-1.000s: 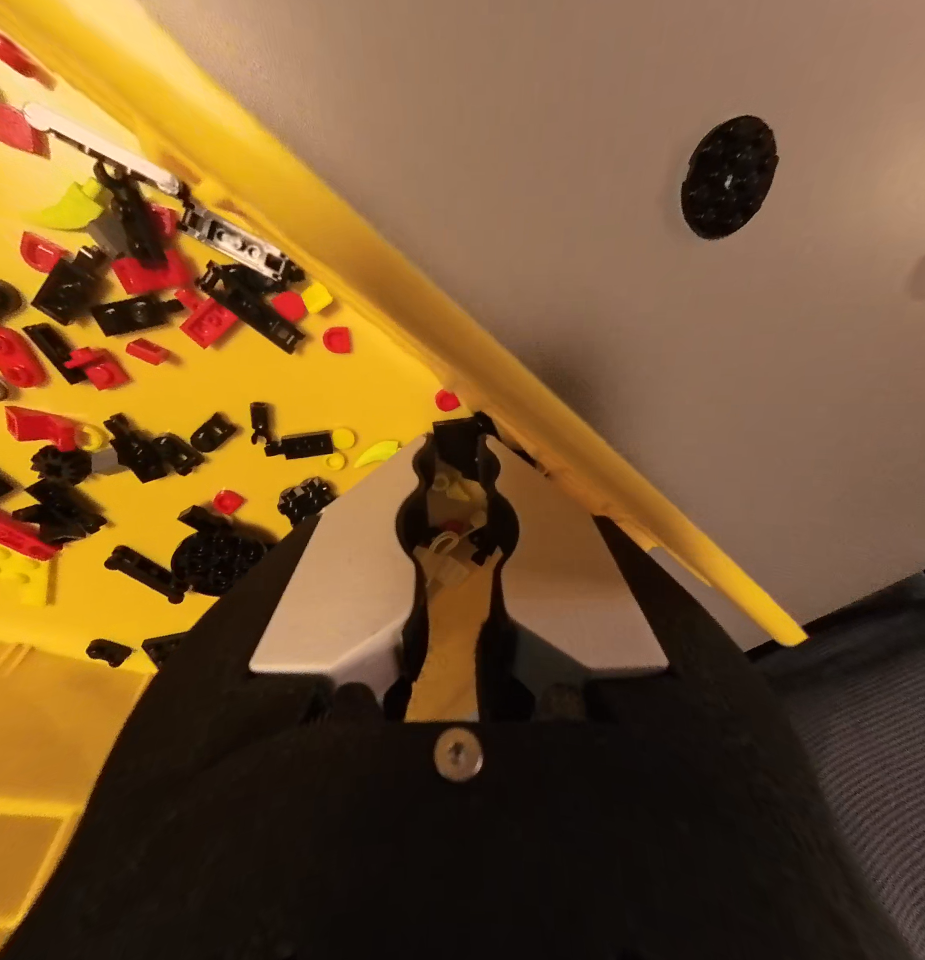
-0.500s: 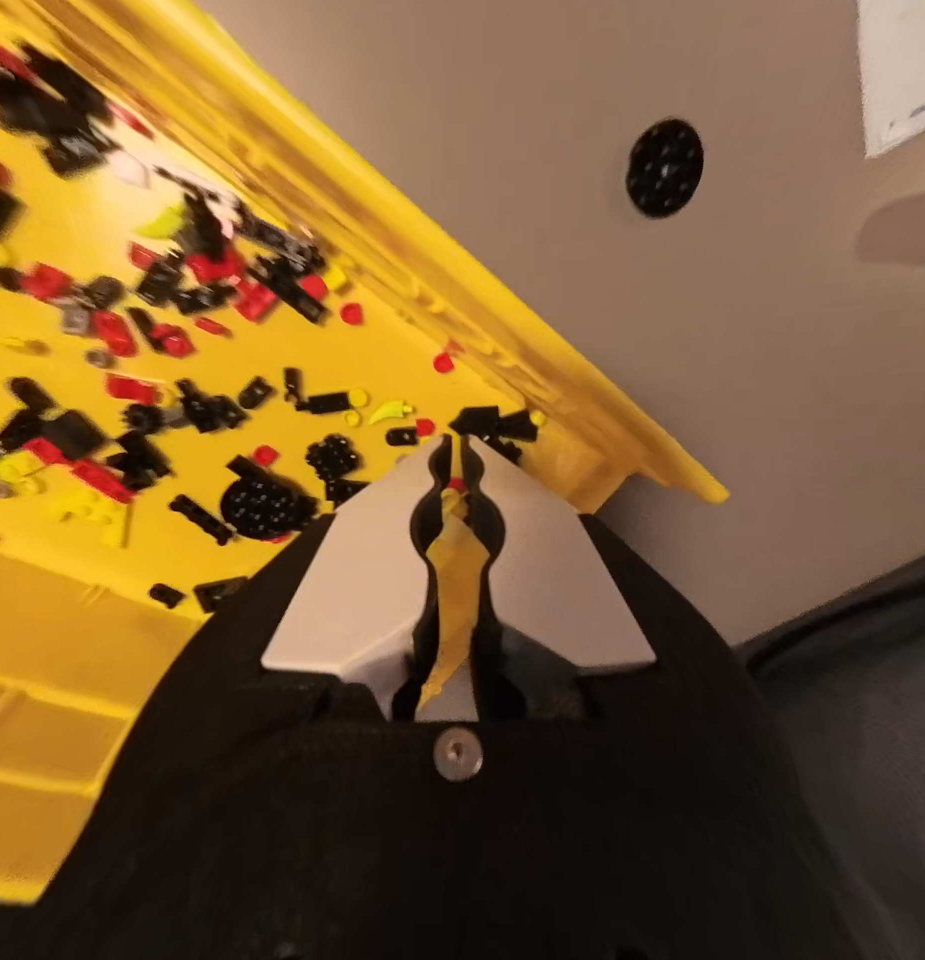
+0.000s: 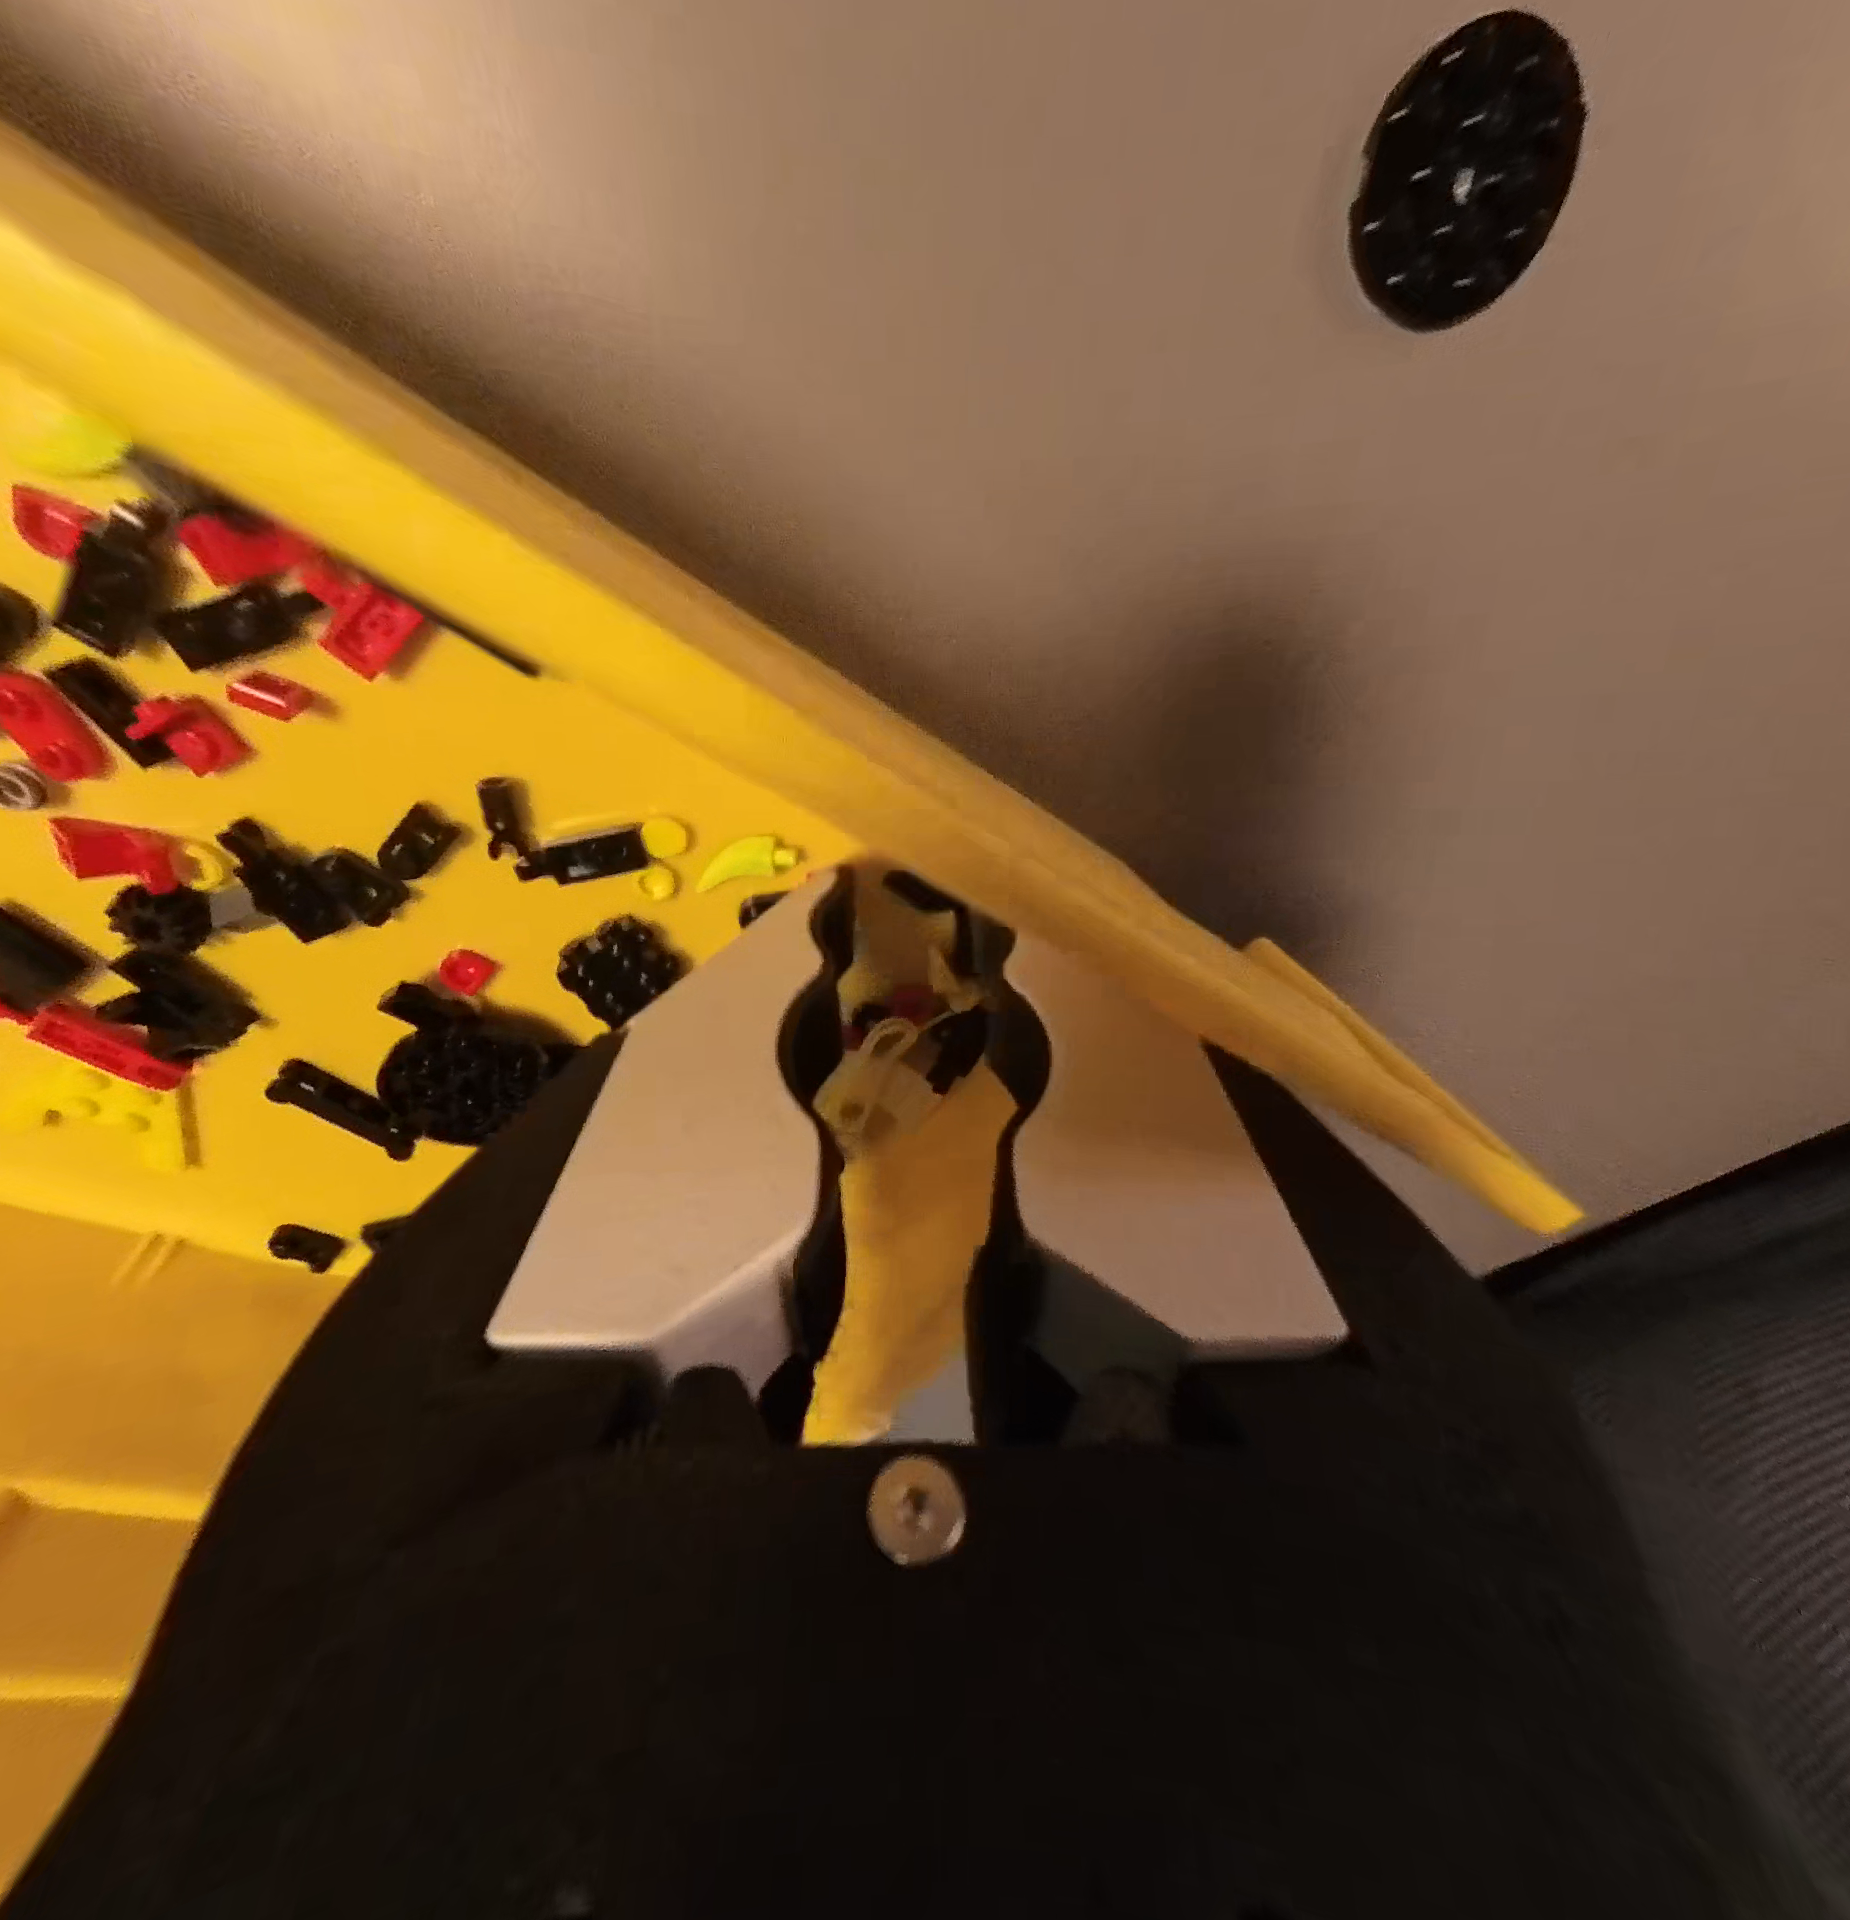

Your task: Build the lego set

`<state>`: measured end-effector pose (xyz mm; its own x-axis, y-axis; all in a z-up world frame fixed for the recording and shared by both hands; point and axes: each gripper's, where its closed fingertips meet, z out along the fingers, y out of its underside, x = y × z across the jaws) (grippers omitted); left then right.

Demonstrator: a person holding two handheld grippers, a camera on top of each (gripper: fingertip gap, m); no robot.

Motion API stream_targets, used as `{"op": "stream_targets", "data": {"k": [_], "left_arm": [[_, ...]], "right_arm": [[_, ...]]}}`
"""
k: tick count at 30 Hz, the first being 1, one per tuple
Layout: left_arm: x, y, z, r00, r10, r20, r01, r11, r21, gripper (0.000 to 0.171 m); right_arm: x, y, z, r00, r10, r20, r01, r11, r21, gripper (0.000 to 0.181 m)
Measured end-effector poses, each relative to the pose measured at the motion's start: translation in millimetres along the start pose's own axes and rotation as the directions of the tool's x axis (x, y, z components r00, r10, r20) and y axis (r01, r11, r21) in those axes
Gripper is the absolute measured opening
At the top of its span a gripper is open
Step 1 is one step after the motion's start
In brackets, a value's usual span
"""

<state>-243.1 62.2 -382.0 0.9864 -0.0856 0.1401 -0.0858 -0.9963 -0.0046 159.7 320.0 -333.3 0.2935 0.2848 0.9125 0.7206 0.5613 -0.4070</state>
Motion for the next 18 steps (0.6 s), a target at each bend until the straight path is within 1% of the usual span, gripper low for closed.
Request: {"op": "stream_targets", "data": {"k": [1, 2, 4, 5, 8, 9, 11, 13, 15, 16, 18], "left_arm": [[-6.8, -2.9, -0.1, 0.999, 0.003, 0.053, -0.003, 1.0, 0.01, 0.011], [-15.4, -3.1, 0.8, 0.994, 0.007, 0.113, -0.007, 1.0, -0.003, 0.007], [-19.6, -2.8, 3.8, 0.989, 0.019, 0.147, -0.015, 0.999, -0.03, 0.006], [-17.9, -6.0, 3.2, 0.989, 0.026, 0.143, -0.024, 1.0, -0.016, 0.005], [-11.8, -7.7, -0.5, 0.993, 0.032, 0.11, -0.033, 0.999, 0.009, 0.001], [-5.7, -7.9, -2.4, 0.997, 0.03, 0.071, -0.032, 0.999, 0.027, 0.0], [12.7, -4.7, -5.1, 0.998, 0.042, -0.05, -0.04, 0.998, 0.044, 0.0], [28.3, 6.4, -3.7, 0.987, 0.066, -0.148, -0.066, 0.998, 0.005, 0.0], [28.7, 17.1, 1.9, 0.985, 0.071, -0.156, -0.081, 0.995, -0.06, 0.0], [29.3, 15.7, 2.4, 0.984, 0.064, -0.167, -0.074, 0.996, -0.058, 0.0], [19.6, 17.6, 5.7, 0.993, 0.042, -0.114, -0.052, 0.995, -0.087, 0.0]], "right_arm": [[0.0, 0.2, 0.0, 1.0, -0.002, 0.0, 0.002, 1.0, -0.002, 0.0], [-0.1, 0.4, 0.2, 1.0, -0.003, 0.0, 0.003, 1.0, -0.003, 0.0], [-0.3, 0.6, 0.4, 1.0, -0.006, 0.0, 0.006, 1.0, -0.005, 0.0], [-0.4, 0.8, 0.5, 1.0, -0.006, 0.0, 0.006, 1.0, -0.006, 0.0], [-0.2, 1.1, 0.6, 1.0, -0.005, 0.0, 0.005, 1.0, -0.007, 0.0], [-0.4, 1.1, 0.7, 1.0, -0.005, 0.001, 0.005, 1.0, -0.007, 0.0], [-0.7, 1.2, 0.9, 1.0, -0.007, 0.002, 0.007, 1.0, -0.007, 0.0], [-0.8, 1.2, 1.1, 1.0, -0.008, 0.003, 0.008, 1.0, -0.007, 0.0], [-0.8, 1.4, 1.1, 1.0, -0.009, 0.002, 0.009, 1.0, -0.008, 0.0], [-0.9, 1.4, 1.1, 1.0, -0.01, 0.003, 0.01, 1.0, -0.009, 0.0], [-0.7, 1.5, 1.0, 1.0, -0.012, 0.001, 0.012, 1.0, -0.01, 0.0]]}}
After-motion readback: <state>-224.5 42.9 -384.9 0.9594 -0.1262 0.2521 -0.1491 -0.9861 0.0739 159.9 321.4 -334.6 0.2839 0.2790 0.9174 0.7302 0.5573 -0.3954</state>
